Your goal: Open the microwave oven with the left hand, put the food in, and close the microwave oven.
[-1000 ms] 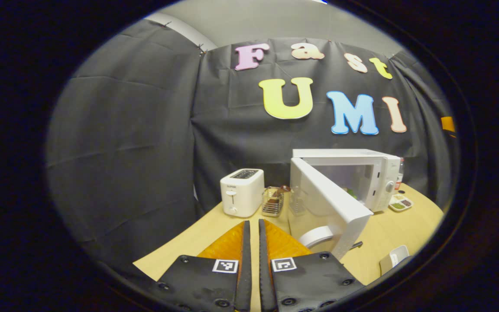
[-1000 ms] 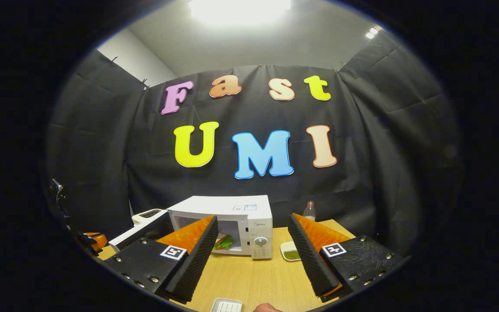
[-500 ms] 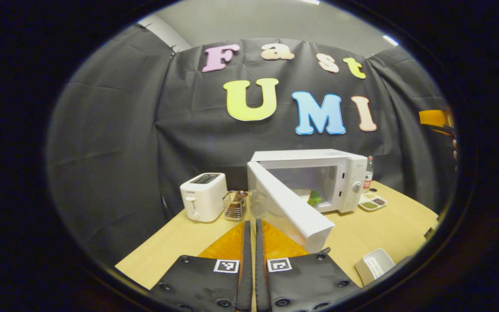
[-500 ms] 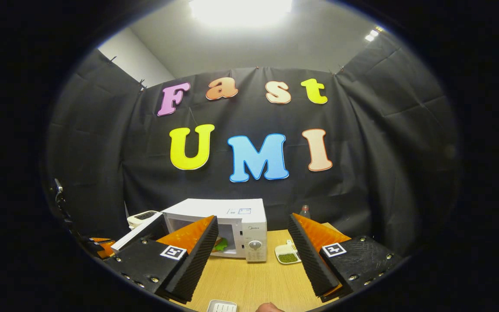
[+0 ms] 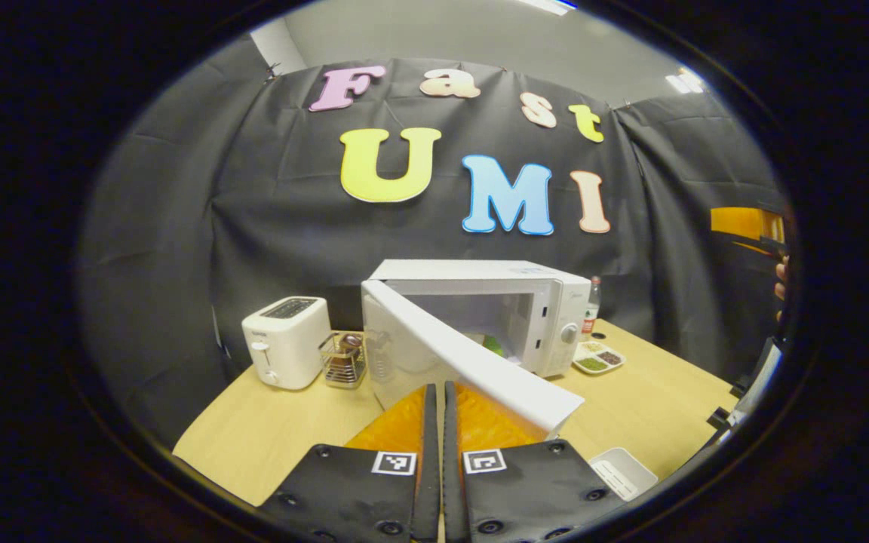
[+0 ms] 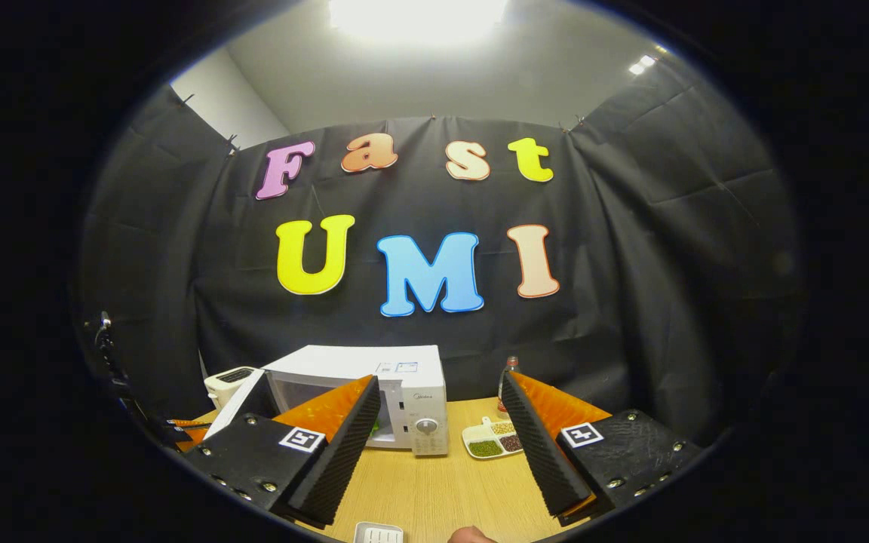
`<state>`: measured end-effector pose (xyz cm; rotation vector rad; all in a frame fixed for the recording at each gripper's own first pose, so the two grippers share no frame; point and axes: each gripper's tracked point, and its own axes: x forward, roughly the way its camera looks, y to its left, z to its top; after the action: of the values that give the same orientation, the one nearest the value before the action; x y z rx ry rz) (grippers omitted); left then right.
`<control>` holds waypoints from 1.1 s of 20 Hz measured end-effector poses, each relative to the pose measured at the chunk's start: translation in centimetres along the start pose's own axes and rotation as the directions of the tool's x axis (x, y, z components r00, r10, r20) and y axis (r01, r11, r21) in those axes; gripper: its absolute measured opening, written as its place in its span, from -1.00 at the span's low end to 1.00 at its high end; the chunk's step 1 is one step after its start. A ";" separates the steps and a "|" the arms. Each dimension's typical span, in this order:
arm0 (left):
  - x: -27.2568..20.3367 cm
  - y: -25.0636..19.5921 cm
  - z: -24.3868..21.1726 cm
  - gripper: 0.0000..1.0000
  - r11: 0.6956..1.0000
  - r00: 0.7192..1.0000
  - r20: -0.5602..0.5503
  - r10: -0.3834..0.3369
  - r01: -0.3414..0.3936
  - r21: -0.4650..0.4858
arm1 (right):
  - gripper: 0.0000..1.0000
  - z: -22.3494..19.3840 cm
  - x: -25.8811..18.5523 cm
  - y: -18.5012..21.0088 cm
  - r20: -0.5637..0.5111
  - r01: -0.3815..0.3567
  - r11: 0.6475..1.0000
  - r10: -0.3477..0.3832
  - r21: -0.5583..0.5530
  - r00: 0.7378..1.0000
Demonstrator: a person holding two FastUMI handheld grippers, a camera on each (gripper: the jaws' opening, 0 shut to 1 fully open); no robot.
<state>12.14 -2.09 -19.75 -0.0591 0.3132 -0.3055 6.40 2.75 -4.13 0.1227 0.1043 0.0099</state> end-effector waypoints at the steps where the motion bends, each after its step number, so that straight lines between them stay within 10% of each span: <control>1: 0.5 -0.2 -0.1 -0.72 1.000 1.000 -0.002 -0.013 0.013 0.000 | 0.95 -0.1 0.1 -0.2 -0.001 0.010 1.000 -0.010 0.001 1.000; 22: 13.4 -7.5 0.1 -0.70 0.954 0.953 -0.057 -0.297 0.299 0.019 | 0.95 -0.3 -0.9 -5.5 0.002 0.291 0.956 -0.291 -0.028 0.957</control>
<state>22.17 -13.28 -22.77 -0.0717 0.3538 -0.6122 5.45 -2.73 -4.99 0.0786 0.1237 -0.2833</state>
